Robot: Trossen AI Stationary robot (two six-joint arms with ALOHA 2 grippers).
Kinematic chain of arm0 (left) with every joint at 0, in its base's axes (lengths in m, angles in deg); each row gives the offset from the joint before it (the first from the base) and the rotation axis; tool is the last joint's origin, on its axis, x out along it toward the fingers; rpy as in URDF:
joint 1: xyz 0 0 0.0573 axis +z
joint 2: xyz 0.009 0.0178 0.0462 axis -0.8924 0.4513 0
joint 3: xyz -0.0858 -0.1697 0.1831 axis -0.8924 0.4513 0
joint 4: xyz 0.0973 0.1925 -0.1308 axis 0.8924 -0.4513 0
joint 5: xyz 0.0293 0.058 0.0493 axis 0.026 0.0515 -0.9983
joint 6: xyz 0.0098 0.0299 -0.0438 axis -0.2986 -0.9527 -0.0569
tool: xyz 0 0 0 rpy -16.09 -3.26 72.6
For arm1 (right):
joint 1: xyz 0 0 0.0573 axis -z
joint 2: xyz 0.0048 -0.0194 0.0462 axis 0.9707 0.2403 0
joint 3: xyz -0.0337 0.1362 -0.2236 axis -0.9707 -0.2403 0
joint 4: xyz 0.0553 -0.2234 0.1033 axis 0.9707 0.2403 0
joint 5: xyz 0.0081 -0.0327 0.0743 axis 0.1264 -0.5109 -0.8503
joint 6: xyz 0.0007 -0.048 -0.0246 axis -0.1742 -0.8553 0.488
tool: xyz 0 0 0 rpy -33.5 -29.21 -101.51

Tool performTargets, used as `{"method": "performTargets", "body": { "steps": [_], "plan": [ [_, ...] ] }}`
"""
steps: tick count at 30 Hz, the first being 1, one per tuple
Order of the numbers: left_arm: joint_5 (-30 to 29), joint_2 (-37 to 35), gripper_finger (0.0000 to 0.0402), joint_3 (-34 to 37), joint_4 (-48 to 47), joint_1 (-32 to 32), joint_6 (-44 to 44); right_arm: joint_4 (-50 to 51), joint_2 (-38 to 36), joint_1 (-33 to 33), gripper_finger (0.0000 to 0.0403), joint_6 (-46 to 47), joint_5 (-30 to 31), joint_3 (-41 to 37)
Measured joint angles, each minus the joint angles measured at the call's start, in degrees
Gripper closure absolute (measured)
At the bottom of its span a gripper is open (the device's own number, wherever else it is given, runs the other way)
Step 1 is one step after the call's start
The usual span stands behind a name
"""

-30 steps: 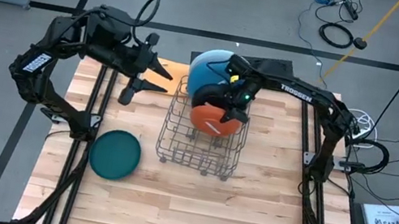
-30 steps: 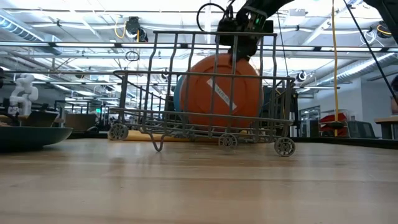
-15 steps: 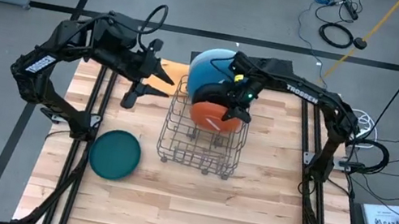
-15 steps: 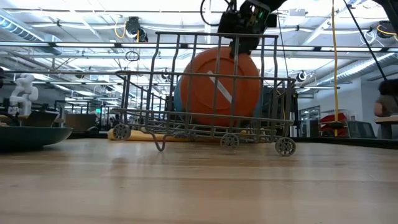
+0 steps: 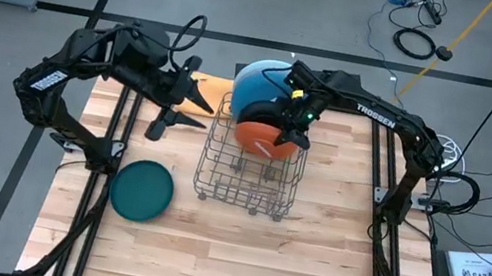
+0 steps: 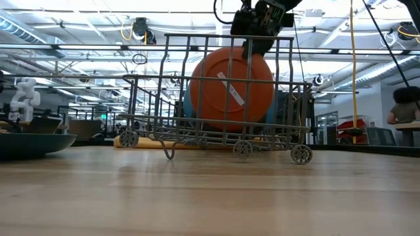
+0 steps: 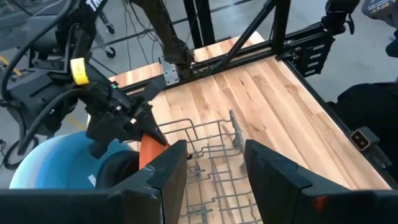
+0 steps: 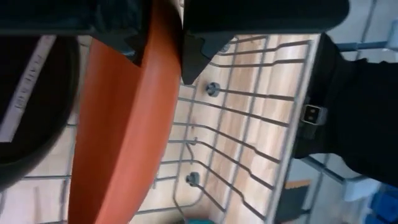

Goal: Sort dishes
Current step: Put the orange plate into the dish rack

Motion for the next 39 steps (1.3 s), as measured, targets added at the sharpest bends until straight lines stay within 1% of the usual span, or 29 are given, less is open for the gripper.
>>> {"method": "performTargets", "body": {
  "steps": [3,19,23,28,30,33,37,39],
  "plan": [
    [-0.02,0.0,0.0238,0.0,0.01,-0.56,0.0,0.67,0.0,-0.06,0.0387,0.34,-1.99,0.0],
    [-0.3,0.0,0.0238,0.0,0.07,-0.95,0.0,1.02,0.86,-0.94,0.0388,0.48,-2.36,0.0],
    [-0.33,0.0,0.0238,0.0,0.08,-0.95,0.0,0.95,2.26,-1.56,0.0388,0.99,-1.5,-0.05],
    [-0.48,0.0,0.0238,0.0,0.07,-0.95,0.02,-0.88,2.78,-2.04,0.0386,2.21,1.18,-0.07],
    [-0.48,0.0,0.0238,0.0,0.03,-0.95,0.02,-1.8,2.75,-2.02,0.0378,3.45,2.38,-0.07],
    [-0.48,0.0,0.0238,0.0,-0.14,-0.95,0.02,-1.97,2.75,-2.02,0.0354,4.58,4.15,-0.07],
    [-0.48,0.0,0.0238,0.0,-0.14,-0.95,0.02,-2.15,2.75,-2.28,0.0316,5.43,9.65,-0.05],
    [-0.48,0.0,0.0238,0.0,-0.17,-0.95,0.02,-2.12,2.69,-2.52,0.0301,5.42,10.7,-0.04]
  ]
}}
